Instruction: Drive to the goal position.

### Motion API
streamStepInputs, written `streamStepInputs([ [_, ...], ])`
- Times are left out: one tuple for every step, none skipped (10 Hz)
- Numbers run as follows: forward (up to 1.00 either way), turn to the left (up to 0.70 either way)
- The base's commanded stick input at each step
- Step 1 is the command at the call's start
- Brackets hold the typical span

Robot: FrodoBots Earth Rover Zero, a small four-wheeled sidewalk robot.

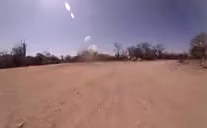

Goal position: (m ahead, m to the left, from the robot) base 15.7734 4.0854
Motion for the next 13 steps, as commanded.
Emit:
streamStepInputs([
  [0.97,0.00],
  [1.00,0.00],
  [1.00,0.00],
  [1.00,0.00],
  [1.00,0.00],
  [1.00,0.00],
  [1.00,0.00],
  [1.00,0.00],
  [1.00,0.00],
  [1.00,0.00],
  [1.00,0.00],
  [1.00,0.00],
  [1.00,0.00],
])
